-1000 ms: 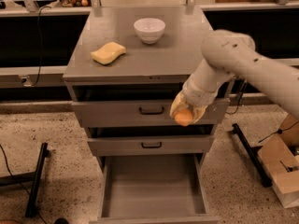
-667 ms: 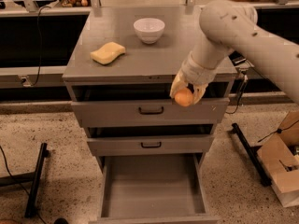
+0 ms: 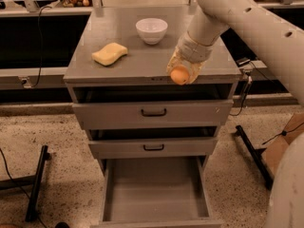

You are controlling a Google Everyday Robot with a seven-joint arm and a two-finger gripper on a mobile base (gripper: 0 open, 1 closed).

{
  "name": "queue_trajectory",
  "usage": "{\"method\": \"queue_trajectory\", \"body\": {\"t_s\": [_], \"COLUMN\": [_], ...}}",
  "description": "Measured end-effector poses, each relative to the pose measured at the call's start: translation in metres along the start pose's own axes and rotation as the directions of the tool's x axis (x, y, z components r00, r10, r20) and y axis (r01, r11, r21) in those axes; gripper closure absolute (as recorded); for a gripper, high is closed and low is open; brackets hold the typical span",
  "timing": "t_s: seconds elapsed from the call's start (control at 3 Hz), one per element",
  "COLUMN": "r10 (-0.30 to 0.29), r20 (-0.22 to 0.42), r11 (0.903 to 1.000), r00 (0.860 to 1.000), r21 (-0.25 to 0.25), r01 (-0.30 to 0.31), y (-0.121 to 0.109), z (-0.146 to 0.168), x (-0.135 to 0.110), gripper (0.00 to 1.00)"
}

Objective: Pick orange from bottom drawer and place on counter

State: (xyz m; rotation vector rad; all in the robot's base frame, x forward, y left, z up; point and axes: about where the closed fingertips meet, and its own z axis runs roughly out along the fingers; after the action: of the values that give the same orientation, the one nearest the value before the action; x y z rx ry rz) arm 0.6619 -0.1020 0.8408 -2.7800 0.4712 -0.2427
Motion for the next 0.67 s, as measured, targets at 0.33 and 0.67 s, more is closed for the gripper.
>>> {"method": "queue_trajectory", "body": {"t_s": [0.33, 0.67], "r10": [-0.001, -0.03], "r20": [0.0, -0.037], "r11": [1.0, 0.9995], "r00": [1.0, 0.999], "r21": [0.0, 0.005], "r01": [0.001, 0.031], "y": [0.0, -0.001], "z": [0.0, -0.006], "x": [0.0, 0.011], "gripper": [1.0, 1.0]}}
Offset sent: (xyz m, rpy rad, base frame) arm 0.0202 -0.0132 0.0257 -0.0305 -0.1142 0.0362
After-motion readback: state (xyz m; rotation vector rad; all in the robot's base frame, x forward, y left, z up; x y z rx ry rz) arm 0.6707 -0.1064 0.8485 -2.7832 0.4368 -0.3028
